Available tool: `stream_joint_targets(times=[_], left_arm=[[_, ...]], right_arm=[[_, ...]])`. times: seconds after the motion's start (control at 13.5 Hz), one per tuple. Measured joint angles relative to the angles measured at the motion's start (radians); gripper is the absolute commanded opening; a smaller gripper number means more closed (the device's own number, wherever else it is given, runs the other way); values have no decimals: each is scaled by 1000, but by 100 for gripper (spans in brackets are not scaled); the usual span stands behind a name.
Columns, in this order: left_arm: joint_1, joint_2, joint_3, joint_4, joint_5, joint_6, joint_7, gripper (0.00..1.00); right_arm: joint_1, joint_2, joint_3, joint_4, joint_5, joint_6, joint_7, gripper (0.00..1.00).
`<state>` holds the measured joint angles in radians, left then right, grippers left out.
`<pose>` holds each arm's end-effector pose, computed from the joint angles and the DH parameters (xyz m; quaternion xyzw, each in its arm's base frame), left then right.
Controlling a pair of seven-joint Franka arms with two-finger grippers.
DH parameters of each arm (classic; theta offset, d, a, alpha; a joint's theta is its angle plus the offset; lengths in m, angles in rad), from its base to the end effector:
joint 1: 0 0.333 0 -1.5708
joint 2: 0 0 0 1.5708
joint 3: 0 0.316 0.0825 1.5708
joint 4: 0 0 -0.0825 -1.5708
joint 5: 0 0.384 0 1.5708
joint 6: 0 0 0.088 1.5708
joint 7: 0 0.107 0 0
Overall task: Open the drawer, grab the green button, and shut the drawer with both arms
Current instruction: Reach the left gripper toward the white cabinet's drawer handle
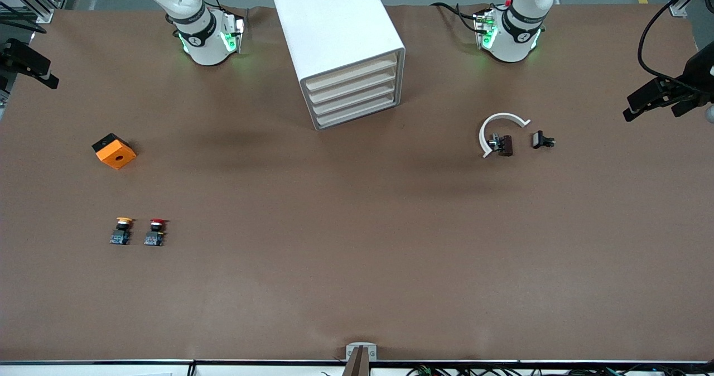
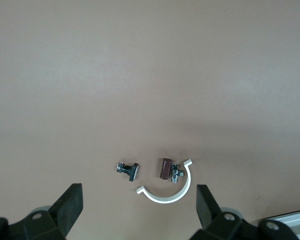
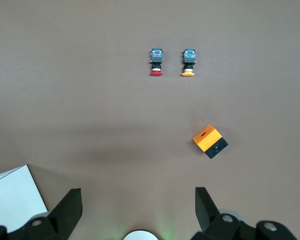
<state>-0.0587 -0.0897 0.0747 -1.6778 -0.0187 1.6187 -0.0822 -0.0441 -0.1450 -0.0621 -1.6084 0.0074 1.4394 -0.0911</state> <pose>0.5305 0.0084 0.6266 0.9986 0.0493 0.0147 0.0132 0.4914 -0.0542 0.6716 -0.9999 0.0067 0.0113 0.0093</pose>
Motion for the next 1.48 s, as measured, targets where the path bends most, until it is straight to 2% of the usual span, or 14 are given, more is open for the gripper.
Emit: stream_joint_targets(times=[0.44, 0.74, 1.48], left_arm=[[0, 4, 0, 0, 0, -5, 3, 100], [-3, 47, 0, -2, 0, -71, 3, 100], [-59, 347, -14, -2, -20, -9, -34, 100]], right_arm=[[0, 0, 0, 0, 0, 1, 0, 100], [0, -1, 0, 1, 0, 13, 0, 100], [-5, 3, -15, 20, -1, 25, 0, 100]])
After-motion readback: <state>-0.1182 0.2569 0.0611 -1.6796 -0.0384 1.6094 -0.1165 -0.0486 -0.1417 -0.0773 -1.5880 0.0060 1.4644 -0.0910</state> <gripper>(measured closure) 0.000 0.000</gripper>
